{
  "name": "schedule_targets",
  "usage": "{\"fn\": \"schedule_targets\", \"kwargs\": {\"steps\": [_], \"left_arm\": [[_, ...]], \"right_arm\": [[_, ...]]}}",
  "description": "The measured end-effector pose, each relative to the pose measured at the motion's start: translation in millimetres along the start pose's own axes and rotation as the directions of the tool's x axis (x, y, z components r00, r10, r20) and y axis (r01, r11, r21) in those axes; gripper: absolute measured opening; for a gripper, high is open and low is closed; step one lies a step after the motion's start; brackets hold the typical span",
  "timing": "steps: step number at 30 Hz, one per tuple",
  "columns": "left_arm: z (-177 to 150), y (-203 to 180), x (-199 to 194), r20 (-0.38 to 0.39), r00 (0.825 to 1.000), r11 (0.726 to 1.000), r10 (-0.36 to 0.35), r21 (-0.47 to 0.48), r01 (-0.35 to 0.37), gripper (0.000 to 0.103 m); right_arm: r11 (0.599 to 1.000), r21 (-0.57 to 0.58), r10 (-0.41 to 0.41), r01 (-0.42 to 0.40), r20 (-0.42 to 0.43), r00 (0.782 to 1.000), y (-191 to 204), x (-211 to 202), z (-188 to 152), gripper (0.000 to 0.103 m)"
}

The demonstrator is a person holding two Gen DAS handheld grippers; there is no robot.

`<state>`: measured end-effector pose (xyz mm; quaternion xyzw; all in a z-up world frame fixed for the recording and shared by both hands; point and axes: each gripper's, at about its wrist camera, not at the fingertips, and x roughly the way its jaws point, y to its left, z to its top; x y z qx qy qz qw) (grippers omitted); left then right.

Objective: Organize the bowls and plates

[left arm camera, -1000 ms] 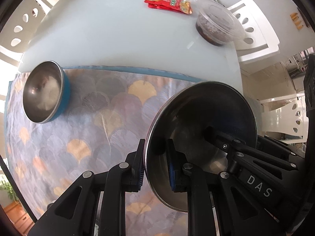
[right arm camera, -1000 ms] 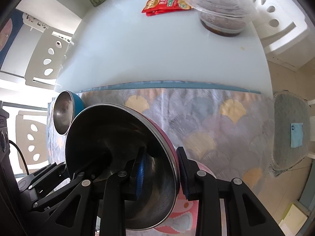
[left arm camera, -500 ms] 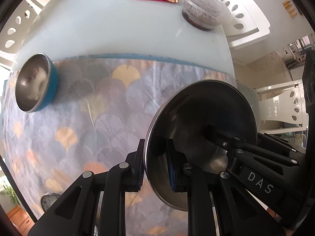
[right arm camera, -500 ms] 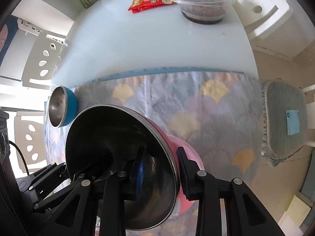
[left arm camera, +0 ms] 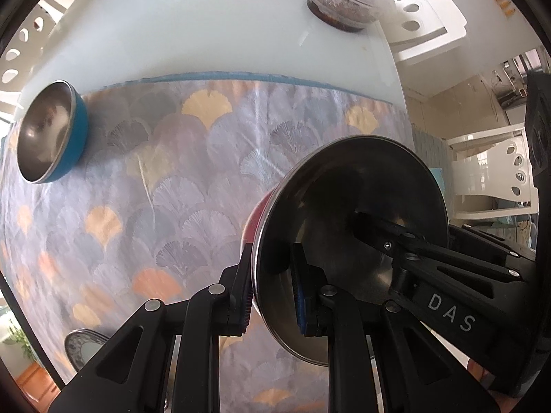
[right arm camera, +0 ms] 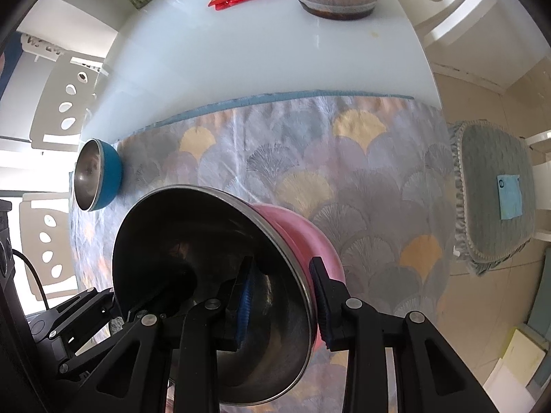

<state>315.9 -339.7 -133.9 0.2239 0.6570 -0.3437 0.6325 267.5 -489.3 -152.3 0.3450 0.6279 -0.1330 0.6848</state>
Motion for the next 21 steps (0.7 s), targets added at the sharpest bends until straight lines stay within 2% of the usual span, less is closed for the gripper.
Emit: {"fn": "schedule_targets", "kwargs": {"steps": [6,21], "left_arm": [[-5,-2,6,-0.016,1.000,1.000,0.005,0.007,-0.005,0.017],[-9,-2,25,-0.053,0.999,1.000,-0.001,0.018,0.001,0.017]], "right_arm": [[1.000,0.001,-0.005,0.005,-0.013,1.000,-1,5,-6,0.039],[0.999,0.038,0.019,-0.017,-0.053,0.998,-13,21,-16,0.039]]}}
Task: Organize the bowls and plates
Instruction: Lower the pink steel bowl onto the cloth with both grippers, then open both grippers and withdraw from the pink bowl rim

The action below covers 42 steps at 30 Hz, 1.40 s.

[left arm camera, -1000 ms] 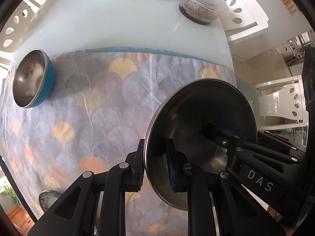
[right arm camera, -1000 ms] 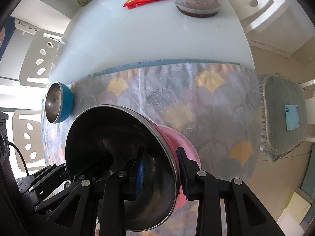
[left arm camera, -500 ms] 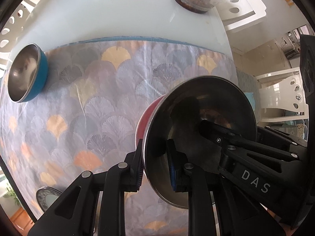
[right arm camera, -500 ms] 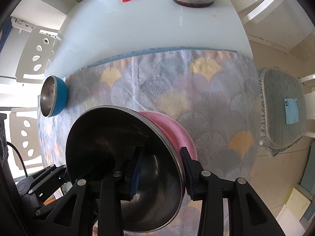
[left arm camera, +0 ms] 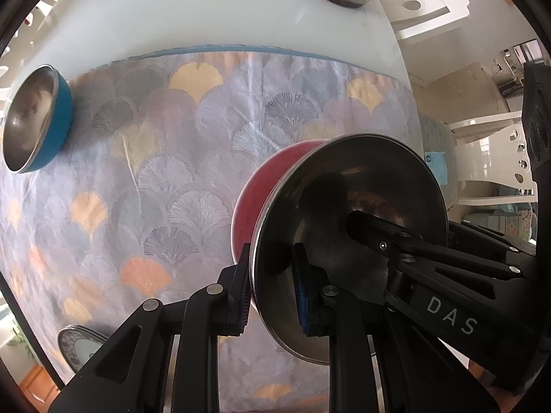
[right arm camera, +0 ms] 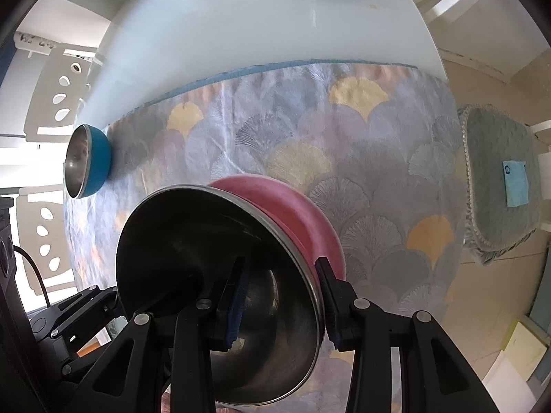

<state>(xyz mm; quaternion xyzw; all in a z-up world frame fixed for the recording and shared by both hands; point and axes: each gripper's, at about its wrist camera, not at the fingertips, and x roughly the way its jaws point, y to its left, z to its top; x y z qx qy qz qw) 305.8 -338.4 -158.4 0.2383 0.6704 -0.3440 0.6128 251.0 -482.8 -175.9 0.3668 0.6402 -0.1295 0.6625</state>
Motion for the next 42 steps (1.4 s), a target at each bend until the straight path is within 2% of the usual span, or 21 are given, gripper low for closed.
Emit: {"fn": "schedule_targets", "kwargs": {"steps": [19,42], "left_arm": [[3,-2,14,-0.035,0.999,1.000,-0.004,0.001,0.004,0.017],[1,2,6,-0.009,1.000,1.000,-0.002,0.009,0.002,0.020]], "right_arm": [[1.000,0.014,-0.014,0.014,-0.018,1.000,-5,6,-3,0.039],[0.999,0.015,-0.036,0.036,-0.012,0.999,-7,-2,-8,0.039]]}}
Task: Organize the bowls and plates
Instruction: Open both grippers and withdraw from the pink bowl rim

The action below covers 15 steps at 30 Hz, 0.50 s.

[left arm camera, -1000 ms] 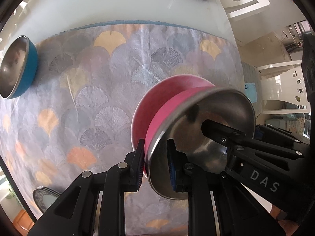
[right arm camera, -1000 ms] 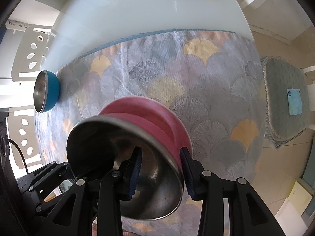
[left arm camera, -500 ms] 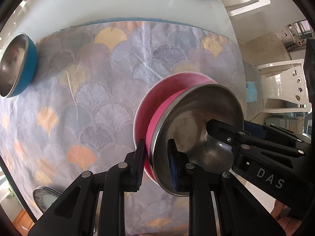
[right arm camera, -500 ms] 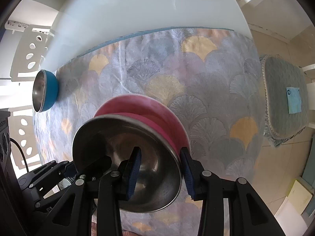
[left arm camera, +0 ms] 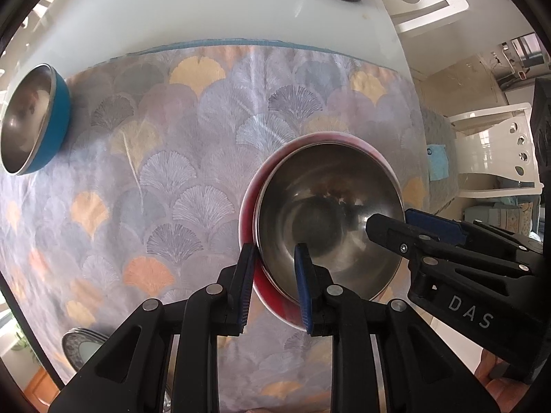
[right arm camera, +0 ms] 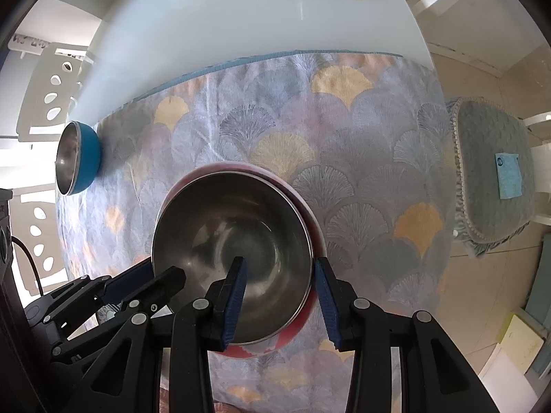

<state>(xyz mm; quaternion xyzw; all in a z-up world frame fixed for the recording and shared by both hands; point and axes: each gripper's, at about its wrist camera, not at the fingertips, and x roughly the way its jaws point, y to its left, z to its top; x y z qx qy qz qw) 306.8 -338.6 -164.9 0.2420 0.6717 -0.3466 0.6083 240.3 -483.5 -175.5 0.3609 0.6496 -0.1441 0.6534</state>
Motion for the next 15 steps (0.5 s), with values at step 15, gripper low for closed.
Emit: {"fn": "schedule_targets", "kwargs": {"steps": [15], "left_arm": [[-6,17,-15,0.021,1.000,1.000,-0.023,-0.020,0.023,0.021]], "right_arm": [[0.999,0.020,-0.042,0.041,0.035,0.999,2,-16,-5,0.042]]}}
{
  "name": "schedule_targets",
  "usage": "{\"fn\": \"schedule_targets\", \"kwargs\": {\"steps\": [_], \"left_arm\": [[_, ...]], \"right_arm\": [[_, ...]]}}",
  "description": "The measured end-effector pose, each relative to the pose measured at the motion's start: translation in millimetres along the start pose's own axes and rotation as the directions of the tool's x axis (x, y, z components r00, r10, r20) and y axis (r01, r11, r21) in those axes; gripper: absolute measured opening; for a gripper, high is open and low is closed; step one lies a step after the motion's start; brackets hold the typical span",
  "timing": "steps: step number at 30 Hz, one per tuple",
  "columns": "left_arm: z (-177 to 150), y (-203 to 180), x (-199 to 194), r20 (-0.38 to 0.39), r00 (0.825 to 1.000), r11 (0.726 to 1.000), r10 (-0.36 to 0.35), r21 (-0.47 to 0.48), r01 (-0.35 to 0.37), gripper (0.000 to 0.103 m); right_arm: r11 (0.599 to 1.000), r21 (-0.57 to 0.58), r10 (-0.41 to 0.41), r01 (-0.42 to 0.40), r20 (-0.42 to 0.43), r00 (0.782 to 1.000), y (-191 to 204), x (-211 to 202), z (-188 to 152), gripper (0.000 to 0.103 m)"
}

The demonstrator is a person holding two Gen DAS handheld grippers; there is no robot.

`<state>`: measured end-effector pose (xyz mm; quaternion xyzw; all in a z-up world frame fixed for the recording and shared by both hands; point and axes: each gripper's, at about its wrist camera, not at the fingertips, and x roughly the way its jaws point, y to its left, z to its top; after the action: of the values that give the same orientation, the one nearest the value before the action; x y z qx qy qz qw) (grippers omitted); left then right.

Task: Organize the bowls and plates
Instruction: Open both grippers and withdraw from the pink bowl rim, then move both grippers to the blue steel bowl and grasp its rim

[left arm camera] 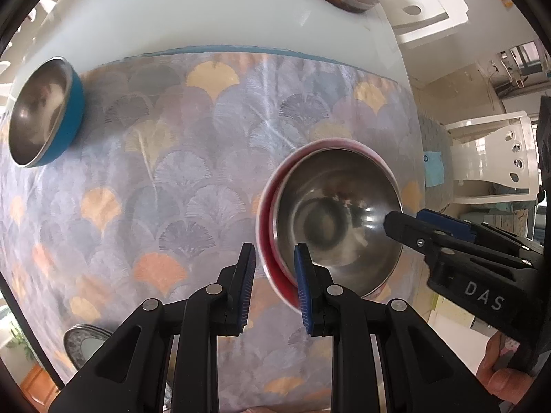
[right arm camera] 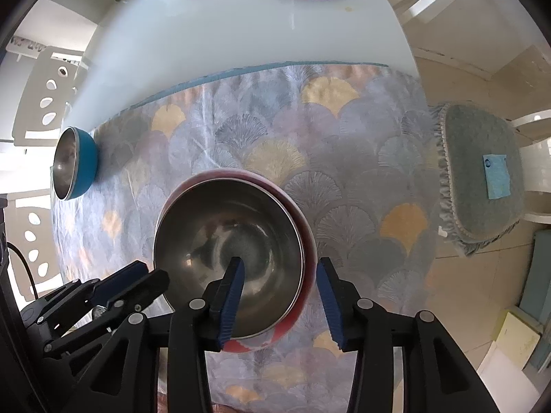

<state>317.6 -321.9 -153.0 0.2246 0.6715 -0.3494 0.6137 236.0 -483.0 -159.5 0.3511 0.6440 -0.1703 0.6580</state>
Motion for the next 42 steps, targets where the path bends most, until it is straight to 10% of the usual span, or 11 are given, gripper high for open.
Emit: {"fn": "schedule_targets", "kwargs": {"steps": [22,42], "left_arm": [[-11,126,-41,0.049,0.999,0.989,-0.003,-0.150,0.010,0.027],[42,286,-74,0.142,0.990,0.943,0.015,-0.332,0.034,0.042]], "right_arm": [[0.992,-0.125,0.014,-0.008,0.052,0.999,121,-16,-7,0.050],[0.968,-0.133,0.213,-0.212,-0.008,0.977,261,49,52,0.061]]}}
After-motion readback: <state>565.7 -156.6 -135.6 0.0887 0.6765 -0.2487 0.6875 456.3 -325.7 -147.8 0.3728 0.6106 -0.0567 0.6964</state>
